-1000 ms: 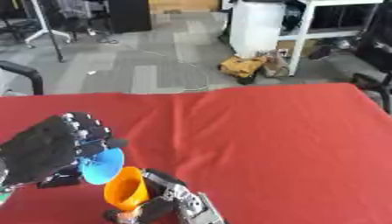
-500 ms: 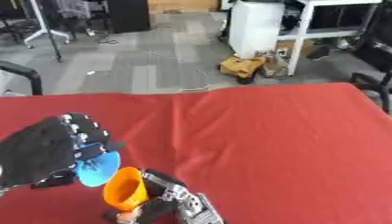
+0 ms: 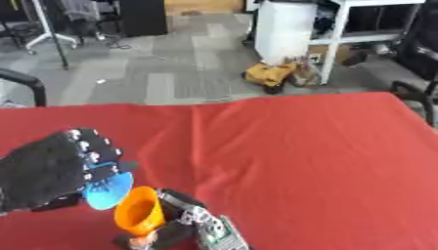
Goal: Pour the contents of one cup into another cup.
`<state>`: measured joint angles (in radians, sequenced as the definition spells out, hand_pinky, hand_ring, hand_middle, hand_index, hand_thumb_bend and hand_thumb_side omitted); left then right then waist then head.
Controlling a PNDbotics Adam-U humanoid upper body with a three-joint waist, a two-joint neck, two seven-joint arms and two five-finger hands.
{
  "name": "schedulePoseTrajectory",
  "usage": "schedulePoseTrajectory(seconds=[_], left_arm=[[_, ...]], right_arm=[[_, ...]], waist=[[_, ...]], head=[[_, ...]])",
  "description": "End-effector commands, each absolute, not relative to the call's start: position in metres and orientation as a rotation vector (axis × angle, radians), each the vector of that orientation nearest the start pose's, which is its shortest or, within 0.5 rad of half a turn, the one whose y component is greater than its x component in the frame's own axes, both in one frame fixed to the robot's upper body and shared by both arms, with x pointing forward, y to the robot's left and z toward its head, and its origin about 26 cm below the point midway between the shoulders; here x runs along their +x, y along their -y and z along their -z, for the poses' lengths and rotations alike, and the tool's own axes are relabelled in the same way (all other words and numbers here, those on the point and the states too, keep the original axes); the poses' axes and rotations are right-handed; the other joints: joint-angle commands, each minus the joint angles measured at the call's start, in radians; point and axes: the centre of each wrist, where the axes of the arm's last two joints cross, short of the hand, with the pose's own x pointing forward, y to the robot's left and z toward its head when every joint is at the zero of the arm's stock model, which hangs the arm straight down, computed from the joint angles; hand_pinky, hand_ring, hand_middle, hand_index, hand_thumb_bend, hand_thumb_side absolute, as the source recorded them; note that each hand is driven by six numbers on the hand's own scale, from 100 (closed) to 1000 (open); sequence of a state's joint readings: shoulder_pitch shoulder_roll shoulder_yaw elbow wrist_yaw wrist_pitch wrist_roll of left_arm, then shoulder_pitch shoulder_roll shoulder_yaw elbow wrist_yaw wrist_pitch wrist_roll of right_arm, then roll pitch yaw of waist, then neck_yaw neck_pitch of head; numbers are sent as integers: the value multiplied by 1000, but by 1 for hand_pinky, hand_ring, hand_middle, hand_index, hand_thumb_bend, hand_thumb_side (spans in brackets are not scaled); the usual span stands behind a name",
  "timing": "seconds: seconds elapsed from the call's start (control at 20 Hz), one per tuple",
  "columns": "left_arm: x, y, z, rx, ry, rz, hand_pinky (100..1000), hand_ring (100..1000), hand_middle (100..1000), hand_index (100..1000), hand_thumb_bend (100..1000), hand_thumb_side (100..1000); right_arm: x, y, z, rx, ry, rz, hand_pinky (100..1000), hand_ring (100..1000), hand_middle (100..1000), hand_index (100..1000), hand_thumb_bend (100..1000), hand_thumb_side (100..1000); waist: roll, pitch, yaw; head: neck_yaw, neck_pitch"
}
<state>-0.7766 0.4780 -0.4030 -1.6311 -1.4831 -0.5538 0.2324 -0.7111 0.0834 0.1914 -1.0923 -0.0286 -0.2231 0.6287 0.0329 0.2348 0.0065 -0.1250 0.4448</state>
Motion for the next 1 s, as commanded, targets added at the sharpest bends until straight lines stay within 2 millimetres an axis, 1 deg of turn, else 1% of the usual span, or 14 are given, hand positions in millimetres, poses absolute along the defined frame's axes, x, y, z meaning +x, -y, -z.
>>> schedulePoseTrajectory(seconds=[0.05,0.15,0.4,0.7,1.0], left_arm=[[373,-175,-255,-1219,-1804,-1596,267,328,435,732,556,100],[372,-176,-256,-1221,-1795,-1590,259,321,431,727,551,100],[370,-176,-258,-1228,-1771,-1580,201,275,396,687,544,100],[370,-176,-259,-1231,-1748,-1576,100,194,341,624,519,100],[368,-174,-262,-1237,-1700,-1579,100,179,329,614,520,100]], right_arm=[[416,76,-95,753,1813,-1001,721,409,340,515,341,100],[416,76,-95,753,1814,-1000,721,409,340,515,341,100],[416,76,-95,751,1813,-1000,720,409,340,515,341,100],[416,77,-95,750,1813,-1000,720,409,340,514,341,100],[416,77,-95,749,1813,-999,719,409,339,514,341,100]], waist=[[1,-21,2],[1,-21,2],[2,-22,2],[2,-22,2],[4,-23,2]], head=[[-1,-16],[-1,-17],[-3,-17],[-4,-18],[-4,-17]])
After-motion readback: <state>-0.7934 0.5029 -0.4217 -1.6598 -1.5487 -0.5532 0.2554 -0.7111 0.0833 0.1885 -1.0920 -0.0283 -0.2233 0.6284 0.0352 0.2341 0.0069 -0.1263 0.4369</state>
